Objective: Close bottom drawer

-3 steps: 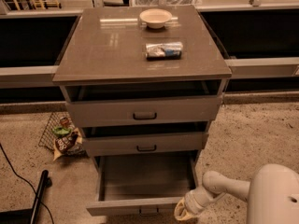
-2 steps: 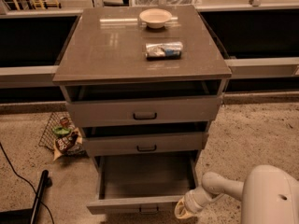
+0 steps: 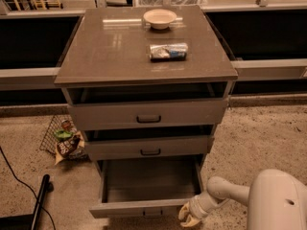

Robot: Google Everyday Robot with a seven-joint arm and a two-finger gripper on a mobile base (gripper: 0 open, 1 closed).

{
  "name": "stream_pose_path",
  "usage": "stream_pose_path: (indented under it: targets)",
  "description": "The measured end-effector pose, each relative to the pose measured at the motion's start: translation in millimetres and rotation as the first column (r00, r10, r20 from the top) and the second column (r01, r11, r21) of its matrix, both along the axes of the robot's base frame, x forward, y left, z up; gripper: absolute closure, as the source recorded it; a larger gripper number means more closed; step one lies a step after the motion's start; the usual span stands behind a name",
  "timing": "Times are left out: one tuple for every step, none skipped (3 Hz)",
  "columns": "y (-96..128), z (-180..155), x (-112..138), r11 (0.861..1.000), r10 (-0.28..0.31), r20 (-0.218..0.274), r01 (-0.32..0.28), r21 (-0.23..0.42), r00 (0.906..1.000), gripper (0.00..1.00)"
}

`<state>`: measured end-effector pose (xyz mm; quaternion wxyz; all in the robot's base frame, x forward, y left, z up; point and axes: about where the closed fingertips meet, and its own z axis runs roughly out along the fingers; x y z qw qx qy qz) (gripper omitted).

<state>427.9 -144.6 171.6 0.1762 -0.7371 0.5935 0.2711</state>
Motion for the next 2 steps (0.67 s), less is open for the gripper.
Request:
stream_pose_path:
  targets:
    - [0.0, 0.0, 0.0, 1.0, 0.0, 0.0, 0.0, 0.0, 1.0, 0.05]
    - [0.1, 0.0, -0.1, 1.0, 0.0, 0.0, 0.0, 0.0, 1.0, 0.0]
